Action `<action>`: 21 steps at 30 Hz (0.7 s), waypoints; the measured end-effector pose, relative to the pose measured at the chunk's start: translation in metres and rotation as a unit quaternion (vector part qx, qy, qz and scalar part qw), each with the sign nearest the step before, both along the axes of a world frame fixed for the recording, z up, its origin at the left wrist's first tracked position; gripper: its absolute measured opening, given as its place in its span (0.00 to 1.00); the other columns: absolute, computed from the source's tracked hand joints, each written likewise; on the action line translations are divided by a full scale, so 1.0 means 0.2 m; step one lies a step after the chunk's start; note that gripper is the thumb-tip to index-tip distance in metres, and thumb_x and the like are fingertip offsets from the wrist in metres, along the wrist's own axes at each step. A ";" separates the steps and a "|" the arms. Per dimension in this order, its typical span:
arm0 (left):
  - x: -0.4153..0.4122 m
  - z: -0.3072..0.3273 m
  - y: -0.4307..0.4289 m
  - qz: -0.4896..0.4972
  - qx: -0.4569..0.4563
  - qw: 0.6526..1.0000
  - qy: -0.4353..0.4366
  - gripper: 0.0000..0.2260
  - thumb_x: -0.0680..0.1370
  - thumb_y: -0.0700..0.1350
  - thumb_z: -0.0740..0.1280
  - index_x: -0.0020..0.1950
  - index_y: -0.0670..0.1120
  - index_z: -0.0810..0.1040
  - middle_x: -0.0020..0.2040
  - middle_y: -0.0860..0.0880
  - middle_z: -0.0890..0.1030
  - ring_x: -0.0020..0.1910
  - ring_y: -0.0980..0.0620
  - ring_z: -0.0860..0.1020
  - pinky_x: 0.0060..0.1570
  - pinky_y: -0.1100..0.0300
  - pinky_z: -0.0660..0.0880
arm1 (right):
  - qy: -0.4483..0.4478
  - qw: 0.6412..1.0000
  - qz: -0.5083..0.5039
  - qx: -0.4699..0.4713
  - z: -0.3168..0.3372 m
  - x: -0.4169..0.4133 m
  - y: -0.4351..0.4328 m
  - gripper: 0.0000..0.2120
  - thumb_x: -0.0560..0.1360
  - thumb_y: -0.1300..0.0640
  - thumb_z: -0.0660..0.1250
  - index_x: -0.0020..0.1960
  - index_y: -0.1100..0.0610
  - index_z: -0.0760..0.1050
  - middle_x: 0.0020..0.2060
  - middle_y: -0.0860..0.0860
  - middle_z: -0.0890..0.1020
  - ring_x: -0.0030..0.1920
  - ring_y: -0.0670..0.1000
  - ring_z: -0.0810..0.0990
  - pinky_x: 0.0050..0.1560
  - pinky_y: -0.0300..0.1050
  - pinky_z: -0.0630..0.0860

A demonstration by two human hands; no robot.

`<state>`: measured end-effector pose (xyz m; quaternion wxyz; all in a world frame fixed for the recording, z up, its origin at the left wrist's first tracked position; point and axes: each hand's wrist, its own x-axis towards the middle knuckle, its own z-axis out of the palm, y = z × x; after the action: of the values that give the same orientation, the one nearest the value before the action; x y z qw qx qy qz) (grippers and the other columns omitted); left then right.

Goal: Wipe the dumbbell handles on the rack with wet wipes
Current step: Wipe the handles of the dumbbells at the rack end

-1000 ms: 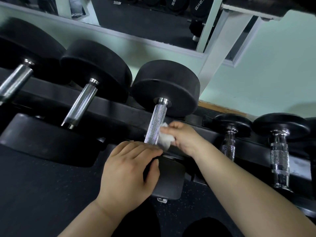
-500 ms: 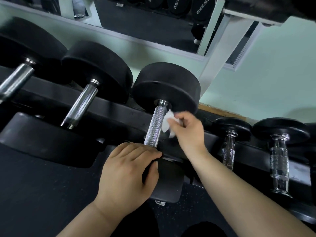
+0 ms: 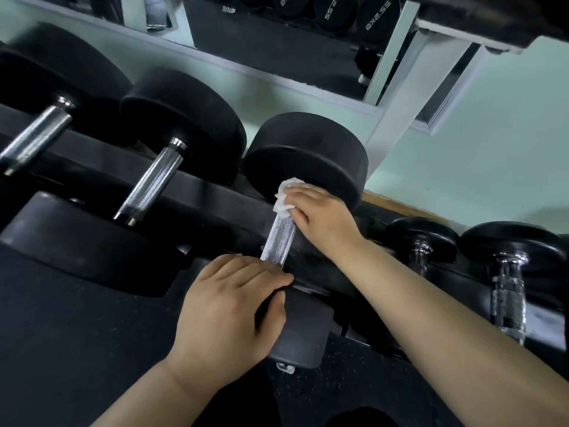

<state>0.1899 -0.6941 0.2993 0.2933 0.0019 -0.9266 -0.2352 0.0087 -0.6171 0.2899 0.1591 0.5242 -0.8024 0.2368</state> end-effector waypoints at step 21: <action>0.00 0.00 0.00 -0.003 0.005 1.000 -0.017 0.12 0.71 0.45 0.60 0.44 0.47 0.84 0.41 0.55 0.83 0.43 0.57 0.76 0.50 0.64 0.69 | -0.058 0.997 0.045 0.015 0.00 0.04 0.01 0.09 0.68 0.59 0.62 0.38 0.61 0.81 0.42 0.56 0.84 0.44 0.55 0.83 0.49 0.40 0.69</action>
<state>0.1907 -0.6939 0.2991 0.2765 0.0042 -0.9304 -0.2406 0.0169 -0.6155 0.2891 0.0937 0.5471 -0.7894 0.2620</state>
